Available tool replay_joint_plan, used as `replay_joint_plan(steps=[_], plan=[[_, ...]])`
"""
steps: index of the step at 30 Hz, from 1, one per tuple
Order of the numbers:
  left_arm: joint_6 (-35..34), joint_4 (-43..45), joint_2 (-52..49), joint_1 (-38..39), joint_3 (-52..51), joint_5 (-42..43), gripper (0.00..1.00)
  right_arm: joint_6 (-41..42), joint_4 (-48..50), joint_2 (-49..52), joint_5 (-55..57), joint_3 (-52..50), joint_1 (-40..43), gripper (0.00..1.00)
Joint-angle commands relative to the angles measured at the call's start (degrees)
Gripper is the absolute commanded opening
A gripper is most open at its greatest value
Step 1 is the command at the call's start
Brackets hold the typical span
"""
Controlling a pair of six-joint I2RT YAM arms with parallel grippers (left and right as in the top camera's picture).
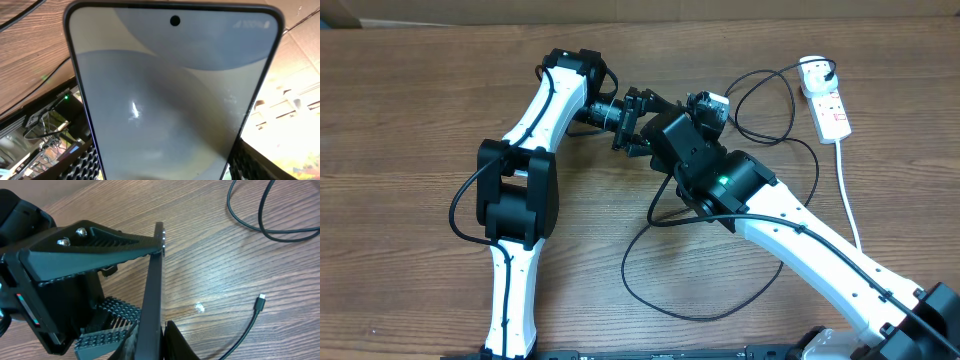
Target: Plug charger to phone and switch on socket
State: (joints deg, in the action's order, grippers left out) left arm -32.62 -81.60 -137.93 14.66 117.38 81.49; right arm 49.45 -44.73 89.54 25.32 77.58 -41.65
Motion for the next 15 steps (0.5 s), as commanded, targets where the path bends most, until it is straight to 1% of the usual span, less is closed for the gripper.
replay_joint_plan(steps=[1, 7, 10, 15], plan=[[1.38, 0.02, -0.17, 0.39, 1.40, 1.92, 0.65, 0.07, 0.31, 0.13, 0.79, 1.18, 0.26, 0.08], [1.36, 0.92, -0.17, 0.39, 1.40, 1.92, 0.66, 0.09, -0.48, 0.13, 0.79, 1.18, 0.26, 0.04], [1.38, 1.14, -0.17, 0.39, 1.40, 1.92, 0.67, 0.11, -0.57, 0.13, 0.76, 1.18, 0.26, 0.04], [3.13, 3.08, -0.17, 0.15, 1.40, 2.16, 0.66, 0.11, -0.96, 0.09, 0.81, 1.20, 0.26, 0.04]])
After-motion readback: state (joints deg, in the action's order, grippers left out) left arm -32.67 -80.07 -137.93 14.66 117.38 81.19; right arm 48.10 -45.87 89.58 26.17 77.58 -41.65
